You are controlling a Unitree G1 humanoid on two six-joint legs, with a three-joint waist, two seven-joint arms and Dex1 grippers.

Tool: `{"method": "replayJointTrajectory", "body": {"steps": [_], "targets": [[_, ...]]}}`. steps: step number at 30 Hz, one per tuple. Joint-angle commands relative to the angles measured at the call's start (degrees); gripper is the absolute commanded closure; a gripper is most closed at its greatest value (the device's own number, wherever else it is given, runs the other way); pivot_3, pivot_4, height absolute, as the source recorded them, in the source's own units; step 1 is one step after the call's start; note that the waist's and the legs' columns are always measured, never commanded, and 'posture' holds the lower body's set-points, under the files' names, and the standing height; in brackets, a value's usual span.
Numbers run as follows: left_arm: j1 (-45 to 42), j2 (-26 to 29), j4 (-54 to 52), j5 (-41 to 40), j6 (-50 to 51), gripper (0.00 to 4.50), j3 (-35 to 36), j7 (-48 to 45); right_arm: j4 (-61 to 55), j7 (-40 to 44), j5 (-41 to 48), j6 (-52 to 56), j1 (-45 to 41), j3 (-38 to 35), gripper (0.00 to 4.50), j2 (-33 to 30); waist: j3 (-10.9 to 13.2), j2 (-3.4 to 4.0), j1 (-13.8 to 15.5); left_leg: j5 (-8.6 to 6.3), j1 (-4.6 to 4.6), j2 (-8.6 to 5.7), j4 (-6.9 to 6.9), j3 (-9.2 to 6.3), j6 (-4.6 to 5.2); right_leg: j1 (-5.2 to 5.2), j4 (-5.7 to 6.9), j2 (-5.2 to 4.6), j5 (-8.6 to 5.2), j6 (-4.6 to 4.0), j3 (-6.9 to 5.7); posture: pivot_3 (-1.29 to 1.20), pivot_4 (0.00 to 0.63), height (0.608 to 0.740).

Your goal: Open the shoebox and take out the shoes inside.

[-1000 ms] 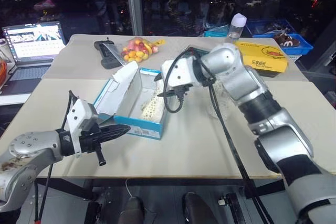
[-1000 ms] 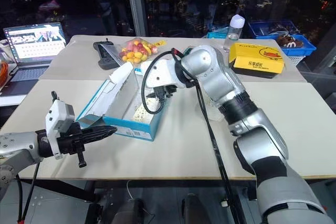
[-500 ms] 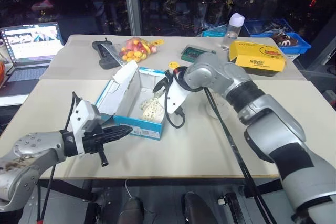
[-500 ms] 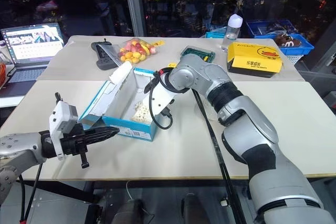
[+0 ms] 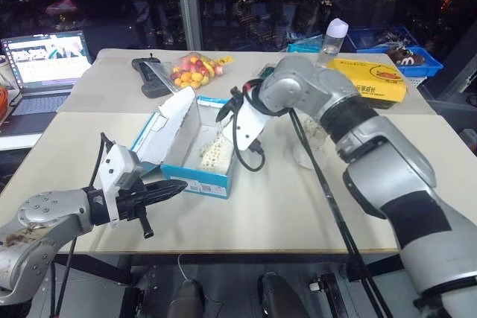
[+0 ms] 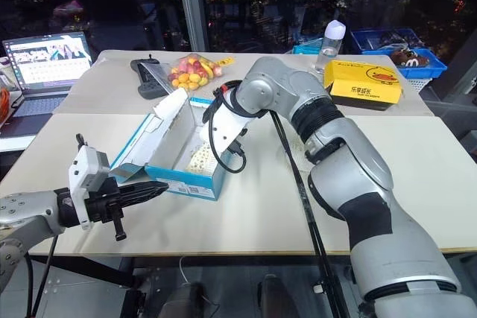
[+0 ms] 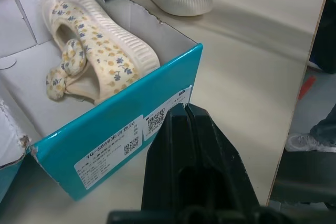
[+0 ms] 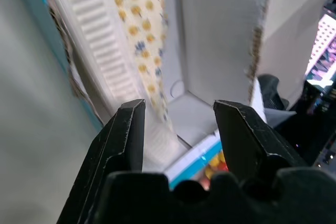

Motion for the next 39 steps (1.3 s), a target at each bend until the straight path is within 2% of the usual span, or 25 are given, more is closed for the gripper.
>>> {"method": "replayJointTrajectory", "body": {"steps": [1,9,14,23,26,34,39], "targets": [[-0.24,-0.21,-1.77,-0.91,-0.49,4.50,1.27,0.28,1.03,-2.68,-1.78,-0.69,-2.10,-0.47,1.97,-0.56,0.00,0.00,-0.01,0.00,0.00,0.00,0.00,0.00,0.00,0.00,0.00,0.00,0.00,0.00,0.00,0.00,0.150,0.672],[-0.35,-0.29,-2.08,-1.07,-0.34,4.50,1.41,0.87,3.99,-11.01,-10.06,-2.03,1.70,4.80,1.97,2.06,-0.01,-0.01,-0.15,0.00,-0.01,0.00,0.00,0.00,0.00,-0.07,0.05,0.00,-0.02,-0.03,0.00,0.00,0.150,0.672],[0.14,-0.11,-2.50,-1.48,-0.07,4.50,2.04,1.06,7.16,-15.65,-13.79,-1.63,1.19,6.87,1.97,4.14,-0.08,-0.08,-0.24,0.00,0.21,0.00,0.00,-0.01,0.00,0.10,0.11,0.01,-0.03,-0.06,0.00,0.00,0.150,0.672],[0.70,-0.13,-3.03,-2.09,0.13,4.50,2.27,1.73,10.51,-17.25,-15.68,-1.54,1.48,7.19,1.97,7.55,-0.35,-0.33,-0.89,-0.17,0.82,0.00,-0.06,-0.06,-0.27,0.60,0.14,0.02,-0.14,-0.23,0.00,0.00,0.150,0.672],[0.72,-0.27,-3.16,-2.21,0.05,4.50,1.95,2.08,10.65,-16.21,-14.14,-1.44,-0.41,5.34,1.97,6.99,-0.36,-0.34,-1.54,-0.18,0.82,0.00,-0.07,-0.09,-0.28,0.60,0.16,0.02,-0.14,-0.24,-0.01,0.00,0.150,0.672],[0.10,-0.34,-2.73,-2.43,-0.07,4.50,1.02,2.41,8.07,-4.00,-5.33,-1.79,-5.88,-1.22,1.97,4.62,-0.21,-0.25,-1.71,-0.10,0.50,0.00,-0.11,-0.12,-0.15,0.33,0.18,0.05,-0.16,-0.24,-0.02,0.00,0.150,0.672],[-0.27,-0.34,-2.59,-2.34,-0.18,4.50,0.44,2.25,8.68,-3.99,-6.88,-2.00,-8.07,-0.16,1.97,4.95,-0.20,-0.25,-1.64,-0.01,0.07,0.00,-0.11,-0.13,-0.01,-0.16,0.26,0.05,-0.15,-0.23,-0.03,0.00,0.150,0.672]]}}
